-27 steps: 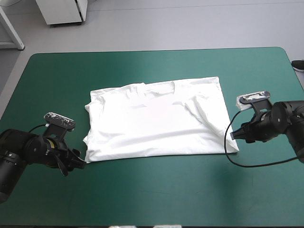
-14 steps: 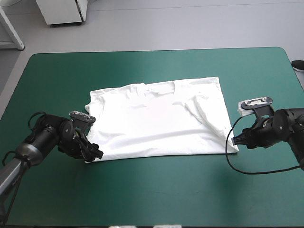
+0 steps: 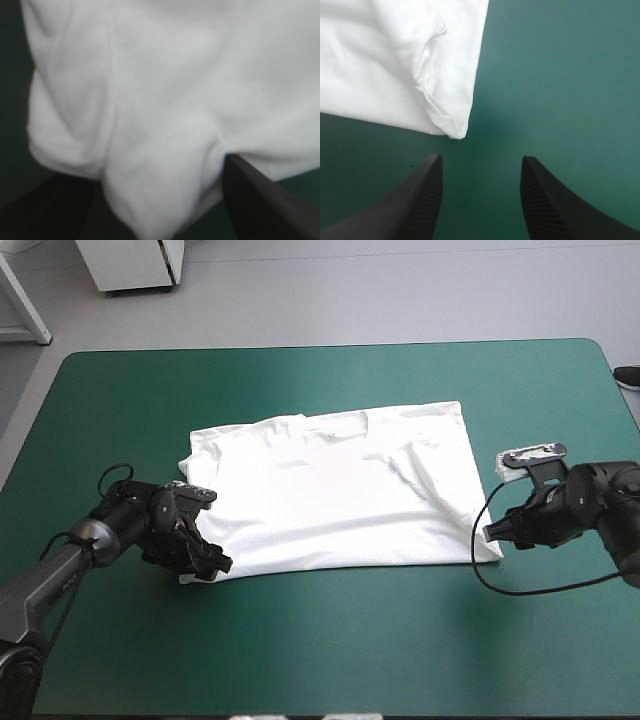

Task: Fold the cloth

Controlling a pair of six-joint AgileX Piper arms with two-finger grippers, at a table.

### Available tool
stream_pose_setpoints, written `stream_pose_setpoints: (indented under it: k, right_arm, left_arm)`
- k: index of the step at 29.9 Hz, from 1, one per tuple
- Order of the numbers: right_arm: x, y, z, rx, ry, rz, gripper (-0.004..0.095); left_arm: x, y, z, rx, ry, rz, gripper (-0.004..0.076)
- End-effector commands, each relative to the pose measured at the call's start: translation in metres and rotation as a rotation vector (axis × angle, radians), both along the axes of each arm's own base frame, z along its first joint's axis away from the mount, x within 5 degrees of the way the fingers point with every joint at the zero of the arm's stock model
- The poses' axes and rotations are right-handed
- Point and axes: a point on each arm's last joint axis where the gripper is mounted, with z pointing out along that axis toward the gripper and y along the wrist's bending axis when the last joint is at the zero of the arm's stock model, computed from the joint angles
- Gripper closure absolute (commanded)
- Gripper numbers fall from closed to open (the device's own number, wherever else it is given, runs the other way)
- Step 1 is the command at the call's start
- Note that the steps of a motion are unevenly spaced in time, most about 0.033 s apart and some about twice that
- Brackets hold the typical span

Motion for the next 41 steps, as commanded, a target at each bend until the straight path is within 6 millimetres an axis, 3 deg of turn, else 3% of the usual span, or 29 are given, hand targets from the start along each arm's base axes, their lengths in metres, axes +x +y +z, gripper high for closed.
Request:
stream_pose_setpoints:
  k: [1,4,6,14,26,36,41]
  right_arm:
    - [0.011,-0.001,0.002,-0.001,-0.046,-0.009,0.0439]
    - [0.021,-0.001,-0.009,-0.005,-0.013,-0.005,0.0439]
    - [0.027,0.0,-0.017,-0.009,0.014,0.001,0.0439]
    - [0.048,0.003,-0.046,0.011,0.073,-0.007,0.0439]
    - [0.053,0.009,-0.058,0.068,0.12,0.011,0.0439]
    - [0.062,0.016,-0.084,0.131,0.234,0.025,0.0439]
    - [0.062,0.02,-0.087,0.173,0.253,0.027,0.0473]
  left_arm:
    - [0.002,-0.004,0.004,-0.041,-0.035,0.02,0.0197]
    - [0.002,-0.005,0.0,-0.053,-0.037,0.026,0.021]
    - [0.003,-0.006,0.001,-0.063,-0.042,0.032,0.0263]
    - [0.006,-0.007,-0.002,-0.07,-0.061,0.033,0.0731]
    - [0.008,-0.008,-0.007,-0.064,-0.049,0.02,0.073]
    - [0.008,-0.008,-0.007,-0.063,-0.045,0.02,0.0731]
    - [0.007,-0.008,-0.007,-0.061,-0.039,0.02,0.0731]
